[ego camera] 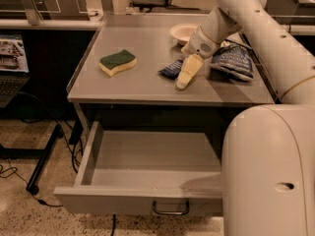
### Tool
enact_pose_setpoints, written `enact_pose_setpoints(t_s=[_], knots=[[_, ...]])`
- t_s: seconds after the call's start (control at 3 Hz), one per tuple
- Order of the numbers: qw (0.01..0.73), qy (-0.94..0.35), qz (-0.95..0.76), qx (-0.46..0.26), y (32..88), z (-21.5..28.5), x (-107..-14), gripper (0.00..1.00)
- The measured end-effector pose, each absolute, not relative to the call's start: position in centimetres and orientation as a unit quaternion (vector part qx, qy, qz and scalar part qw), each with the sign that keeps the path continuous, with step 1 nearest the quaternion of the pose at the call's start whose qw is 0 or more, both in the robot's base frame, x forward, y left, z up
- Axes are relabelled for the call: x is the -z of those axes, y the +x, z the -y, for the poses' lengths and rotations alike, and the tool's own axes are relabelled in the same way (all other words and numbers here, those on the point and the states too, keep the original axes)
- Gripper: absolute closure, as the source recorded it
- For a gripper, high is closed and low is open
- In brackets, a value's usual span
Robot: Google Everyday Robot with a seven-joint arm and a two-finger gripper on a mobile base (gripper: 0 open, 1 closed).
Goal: Place rxbar blueberry into top drawer
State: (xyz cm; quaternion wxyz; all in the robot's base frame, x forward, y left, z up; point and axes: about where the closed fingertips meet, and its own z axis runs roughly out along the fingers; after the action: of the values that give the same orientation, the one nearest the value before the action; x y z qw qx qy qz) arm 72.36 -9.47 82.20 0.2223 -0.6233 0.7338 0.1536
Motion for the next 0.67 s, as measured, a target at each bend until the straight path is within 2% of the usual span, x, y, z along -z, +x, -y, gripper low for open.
enact_pose_setpoints(t_s=[0.67], knots=[[0.220, -0.617, -0.739, -0.158, 72.38, 9.61, -81.71, 0.00]])
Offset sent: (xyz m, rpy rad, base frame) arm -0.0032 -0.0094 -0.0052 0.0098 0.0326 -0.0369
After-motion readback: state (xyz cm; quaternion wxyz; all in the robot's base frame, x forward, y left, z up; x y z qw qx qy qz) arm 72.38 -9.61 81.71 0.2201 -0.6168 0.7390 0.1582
